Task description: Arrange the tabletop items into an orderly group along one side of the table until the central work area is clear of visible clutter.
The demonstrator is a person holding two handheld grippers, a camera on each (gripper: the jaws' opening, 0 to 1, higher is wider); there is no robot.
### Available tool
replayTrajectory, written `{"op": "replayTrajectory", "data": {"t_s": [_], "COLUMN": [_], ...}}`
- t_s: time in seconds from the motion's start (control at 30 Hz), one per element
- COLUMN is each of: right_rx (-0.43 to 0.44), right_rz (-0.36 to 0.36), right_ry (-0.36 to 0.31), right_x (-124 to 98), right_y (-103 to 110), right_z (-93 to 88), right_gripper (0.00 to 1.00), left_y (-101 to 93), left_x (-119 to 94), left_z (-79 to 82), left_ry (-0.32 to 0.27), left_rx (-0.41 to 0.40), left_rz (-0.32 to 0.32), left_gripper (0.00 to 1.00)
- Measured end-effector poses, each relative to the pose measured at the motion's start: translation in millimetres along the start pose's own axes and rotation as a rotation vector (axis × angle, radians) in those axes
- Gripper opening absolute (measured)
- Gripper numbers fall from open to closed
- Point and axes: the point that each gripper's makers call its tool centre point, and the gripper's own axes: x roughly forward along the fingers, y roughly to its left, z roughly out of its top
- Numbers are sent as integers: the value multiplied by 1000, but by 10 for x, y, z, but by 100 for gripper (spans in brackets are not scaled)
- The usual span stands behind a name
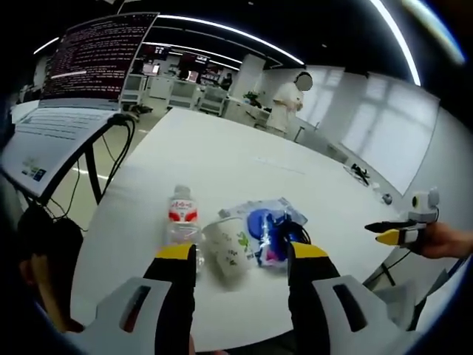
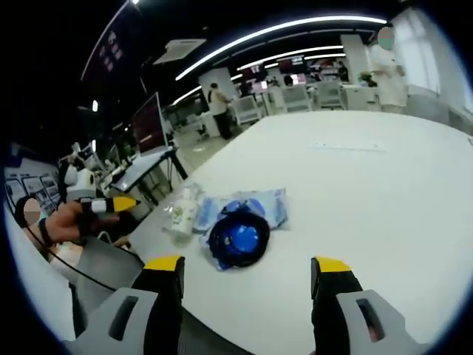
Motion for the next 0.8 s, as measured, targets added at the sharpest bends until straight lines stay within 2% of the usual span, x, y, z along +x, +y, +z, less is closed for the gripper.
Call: {"op": "replayTrajectory", "data": {"t_s": [0.33,0.8], "right_rx": [6,14], "right_rz": [-10,-18], "right_ry": [-8,2], "right_x": [-14,-43], "right_y": [-54,-22], "right_z": [18,-34], "right_gripper": [72,71], "left_y": [13,221], "left_x": [16,45], "left_z": [-28,-39], "left_ry": [9,15], "left_rx": [-12,-61], "left_rz": [8,55], "left_gripper": [47,42]}}
